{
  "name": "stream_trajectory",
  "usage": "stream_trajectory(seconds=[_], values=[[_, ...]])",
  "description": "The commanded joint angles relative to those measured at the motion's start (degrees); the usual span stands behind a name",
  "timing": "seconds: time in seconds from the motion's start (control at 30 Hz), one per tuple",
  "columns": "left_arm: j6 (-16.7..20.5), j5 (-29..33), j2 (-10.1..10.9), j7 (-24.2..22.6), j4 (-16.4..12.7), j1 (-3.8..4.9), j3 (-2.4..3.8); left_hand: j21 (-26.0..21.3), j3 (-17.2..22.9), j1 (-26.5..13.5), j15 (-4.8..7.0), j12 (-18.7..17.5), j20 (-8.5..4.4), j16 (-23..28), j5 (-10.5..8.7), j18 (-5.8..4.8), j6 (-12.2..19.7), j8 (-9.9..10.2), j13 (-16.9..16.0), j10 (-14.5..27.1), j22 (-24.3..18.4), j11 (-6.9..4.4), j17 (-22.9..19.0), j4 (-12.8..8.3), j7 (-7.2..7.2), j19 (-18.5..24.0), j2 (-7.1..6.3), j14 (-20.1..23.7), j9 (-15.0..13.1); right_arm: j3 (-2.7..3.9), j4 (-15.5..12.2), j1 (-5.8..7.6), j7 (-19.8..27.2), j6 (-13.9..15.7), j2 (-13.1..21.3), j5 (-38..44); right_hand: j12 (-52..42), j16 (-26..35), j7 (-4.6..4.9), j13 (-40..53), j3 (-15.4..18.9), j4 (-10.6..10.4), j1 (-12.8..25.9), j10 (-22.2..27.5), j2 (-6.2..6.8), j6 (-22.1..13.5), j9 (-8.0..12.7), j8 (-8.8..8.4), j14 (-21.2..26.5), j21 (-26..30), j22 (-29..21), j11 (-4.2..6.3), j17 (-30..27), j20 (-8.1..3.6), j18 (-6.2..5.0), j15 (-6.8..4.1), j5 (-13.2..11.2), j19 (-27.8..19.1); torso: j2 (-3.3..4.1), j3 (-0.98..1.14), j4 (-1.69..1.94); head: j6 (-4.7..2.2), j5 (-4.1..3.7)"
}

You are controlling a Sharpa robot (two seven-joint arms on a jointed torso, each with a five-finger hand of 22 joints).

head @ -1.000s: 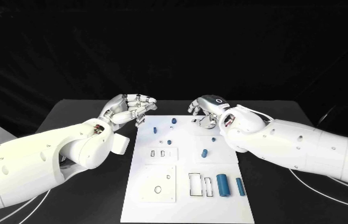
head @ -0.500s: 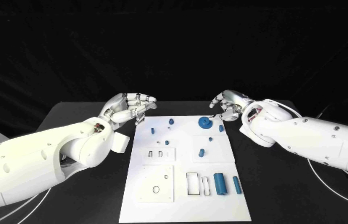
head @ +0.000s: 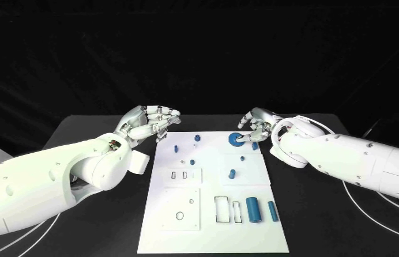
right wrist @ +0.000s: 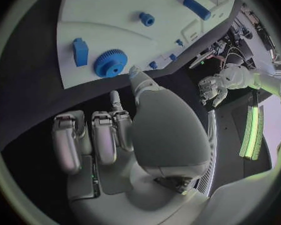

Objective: Assemble the parts on the task board

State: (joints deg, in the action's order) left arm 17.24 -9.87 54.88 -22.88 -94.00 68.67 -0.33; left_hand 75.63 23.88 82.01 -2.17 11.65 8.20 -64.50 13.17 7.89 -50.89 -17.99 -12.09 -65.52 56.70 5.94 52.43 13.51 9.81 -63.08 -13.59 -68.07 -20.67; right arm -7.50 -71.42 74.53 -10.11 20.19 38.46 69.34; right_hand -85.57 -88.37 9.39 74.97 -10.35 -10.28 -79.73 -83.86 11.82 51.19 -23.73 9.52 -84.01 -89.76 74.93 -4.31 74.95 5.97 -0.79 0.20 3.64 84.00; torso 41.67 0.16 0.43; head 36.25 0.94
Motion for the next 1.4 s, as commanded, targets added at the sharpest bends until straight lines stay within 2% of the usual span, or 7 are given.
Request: stream_trajectory(seconds=[0.03, 0.27, 0.57, 0.7, 0.97, 1.2, 1.4], values=[[-1.1, 0.0, -0.1, -0.3, -0.1, 0.06, 0.04, 0.3, 0.3, 0.0, -0.09, 0.3, 0.04, -0.2, -0.38, -0.88, 0.3, -0.2, 0.0, 0.4, 0.0, 0.09, 0.1, 0.0, 0.04, -0.2, 0.48, -0.5, 0.0, -0.06, 0.8, -0.37, -1.5, -1.6, -0.7, 0.5, -0.5, -0.5, 0.01, 10.8, 0.3, -0.3, -0.5, -2.3, 0.01, -0.6, -0.1, 0.28, -5.2, -0.2, 15.1, -0.37, 11.1, 0.57, 0.79, 0.30, -0.1, 6.0, 0.22, 0.13, 0.22, 0.06, -0.16], [-1.1, -0.1, -0.1, -0.2, 0.0, 0.06, 0.04, 0.3, 0.3, 0.0, -0.09, 0.3, 0.04, -0.2, -0.38, -0.88, 0.3, -0.2, 0.0, 0.4, 0.0, 0.09, 0.1, 0.0, 0.04, -0.2, 0.48, -0.5, 0.0, -0.17, 2.0, -1.06, -2.6, -1.5, -1.7, 1.7, -0.7, -0.5, 0.01, 10.9, 0.3, -0.5, -0.7, -2.4, -0.26, -0.5, -0.1, 0.38, -5.2, -0.2, 15.1, -0.39, 11.2, 0.62, 0.79, 0.33, -0.1, 6.0, 0.22, 0.14, 0.09, 0.38, -0.01], [-1.3, -0.1, -0.2, -0.2, 0.1, 0.06, 0.04, 0.3, 0.3, 0.0, -0.09, 0.3, 0.04, -0.2, -0.38, -0.88, 0.3, -0.2, 0.0, 0.4, 0.0, 0.09, 0.1, 0.0, 0.04, -0.2, 0.48, -0.5, 0.0, -0.24, 3.5, -1.34, -3.1, -1.3, -2.8, 2.3, -0.7, -0.5, 0.01, 11.0, 0.1, -0.6, -1.1, -2.4, -0.68, -0.3, -0.1, 0.49, -5.2, -0.2, 15.1, -0.40, 11.3, 0.66, 0.79, 0.36, -0.1, 6.0, 0.19, 0.14, 0.10, 0.41, 0.05], [-1.3, -0.1, -0.2, -0.1, 0.1, 0.06, 0.04, 0.3, 0.3, 0.0, -0.09, 0.3, 0.04, -0.2, -0.38, -0.88, 0.3, -0.2, 0.0, 0.4, 0.0, 0.09, 0.1, 0.0, 0.04, -0.2, 0.48, -0.5, 0.0, -0.27, 4.0, -1.40, -3.1, -1.1, -3.1, 2.3, -0.8, -0.6, 0.03, 11.1, -0.2, -0.8, -1.3, -2.5, -1.08, -0.3, -0.2, 0.55, -5.2, -0.2, 15.1, -0.41, 11.3, 0.68, 0.79, 0.37, -0.1, 6.0, 0.21, 0.20, 0.12, 0.37, 0.13], [-1.3, -0.1, -0.2, 0.0, 0.2, 0.06, 0.04, 0.3, 0.4, 0.0, -0.08, 0.4, 0.05, -0.3, -0.37, -0.88, 0.3, -0.2, -0.2, 0.5, 0.1, 0.08, 0.0, 0.0, 0.03, -0.1, 0.57, -0.5, -0.1, -0.28, 4.6, -1.43, -3.0, -0.9, -3.6, 1.7, -1.1, -0.6, -0.06, 11.5, -1.0, -1.5, -1.4, -2.8, -2.27, 0.4, -0.3, 0.95, -5.3, -0.2, 15.1, -0.34, 11.5, 0.70, 0.79, 0.35, -0.1, 6.0, 0.22, 0.17, 0.15, 0.47, 0.21], [-1.4, -0.1, -0.2, 0.0, 0.2, 0.06, 0.04, 0.4, 0.5, 0.0, -0.08, 0.5, 0.06, -0.3, -0.36, -0.88, 0.3, -0.3, -0.2, 0.5, 0.1, 0.07, 0.0, -0.1, 0.01, -0.1, 0.68, -0.5, -0.2, -0.31, 4.2, -1.45, -2.8, -1.4, -3.9, 1.6, -1.8, -0.7, -0.54, 12.2, -1.7, -1.9, -1.3, -3.5, -2.73, 2.3, -0.5, 1.87, -5.3, -0.2, 15.1, 0.04, 11.5, 0.50, 0.79, 0.03, -0.2, 6.0, 0.23, 0.21, 0.02, 0.55, 0.31], [-1.5, -0.1, -0.2, 0.1, 0.2, 0.06, 0.04, 0.4, 0.5, 0.1, -0.07, 0.5, 0.06, -0.4, -0.36, -0.89, 0.3, -0.3, -0.3, 0.6, 0.2, 0.06, 0.0, -0.1, 0.00, -0.2, 0.72, -0.5, -0.2, -0.37, 4.1, -1.52, -2.9, -1.0, -4.0, 2.4, -2.3, -0.7, -1.19, 12.8, -2.9, -1.4, -2.3, -4.1, -2.68, 3.9, -0.6, 2.53, -5.3, -0.2, 15.1, 0.60, 11.6, -0.04, 0.79, -0.63, -0.1, 6.0, 0.22, 0.21, 0.06, 0.67, 0.30]])
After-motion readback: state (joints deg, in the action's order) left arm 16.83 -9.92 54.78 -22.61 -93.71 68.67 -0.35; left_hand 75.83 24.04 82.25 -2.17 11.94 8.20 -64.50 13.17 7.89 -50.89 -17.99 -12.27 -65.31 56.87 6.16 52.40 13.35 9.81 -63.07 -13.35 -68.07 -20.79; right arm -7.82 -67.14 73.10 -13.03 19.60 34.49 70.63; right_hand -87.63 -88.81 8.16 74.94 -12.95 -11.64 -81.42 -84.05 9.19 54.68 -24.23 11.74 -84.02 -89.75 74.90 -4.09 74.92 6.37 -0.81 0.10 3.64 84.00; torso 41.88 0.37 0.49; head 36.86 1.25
